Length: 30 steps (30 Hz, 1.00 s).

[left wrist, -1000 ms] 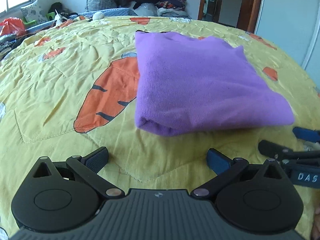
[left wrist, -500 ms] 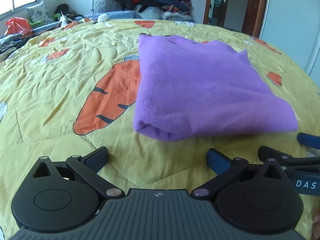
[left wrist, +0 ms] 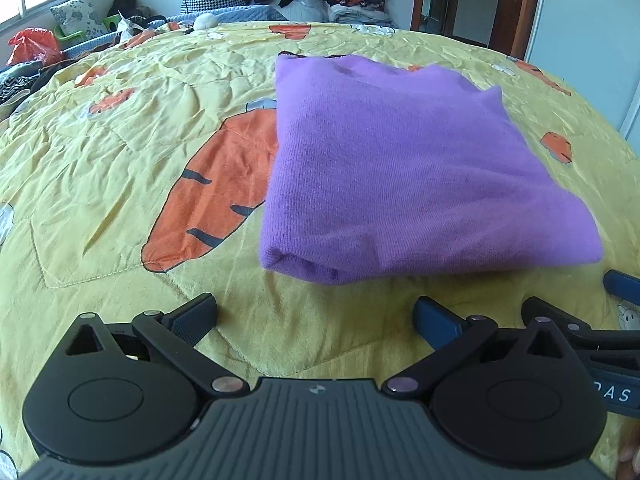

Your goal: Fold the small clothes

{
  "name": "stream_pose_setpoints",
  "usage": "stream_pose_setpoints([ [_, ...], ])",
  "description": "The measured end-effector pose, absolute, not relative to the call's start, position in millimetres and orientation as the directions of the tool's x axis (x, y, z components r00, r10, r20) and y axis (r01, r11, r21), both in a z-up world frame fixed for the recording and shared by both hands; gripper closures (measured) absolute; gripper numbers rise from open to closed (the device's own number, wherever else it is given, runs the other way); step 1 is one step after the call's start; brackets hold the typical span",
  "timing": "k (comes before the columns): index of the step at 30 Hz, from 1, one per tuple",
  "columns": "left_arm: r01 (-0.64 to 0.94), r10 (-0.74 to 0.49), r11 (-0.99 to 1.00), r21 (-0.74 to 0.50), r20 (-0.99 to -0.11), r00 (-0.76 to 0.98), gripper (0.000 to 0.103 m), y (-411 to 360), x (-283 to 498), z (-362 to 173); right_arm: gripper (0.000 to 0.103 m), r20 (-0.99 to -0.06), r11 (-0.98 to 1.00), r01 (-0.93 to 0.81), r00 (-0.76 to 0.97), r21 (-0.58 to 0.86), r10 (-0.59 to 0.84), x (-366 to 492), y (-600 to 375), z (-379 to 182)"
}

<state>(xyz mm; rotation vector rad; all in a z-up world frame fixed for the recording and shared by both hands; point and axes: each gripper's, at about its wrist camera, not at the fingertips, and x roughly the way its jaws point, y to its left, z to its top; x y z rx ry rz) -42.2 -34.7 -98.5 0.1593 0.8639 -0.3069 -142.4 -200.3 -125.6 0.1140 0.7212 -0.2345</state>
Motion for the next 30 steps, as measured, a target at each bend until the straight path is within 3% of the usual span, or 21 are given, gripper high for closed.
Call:
stream_pose_setpoints([
  [30,0.335,-0.230,0.942,0.015,-0.699,0.677,0.000,-33.8,-48.9,-103.1,0.000,-0.664,0.968,0.251,0.727,0.020,-0.174,-140.1,-200.6,-125.6],
])
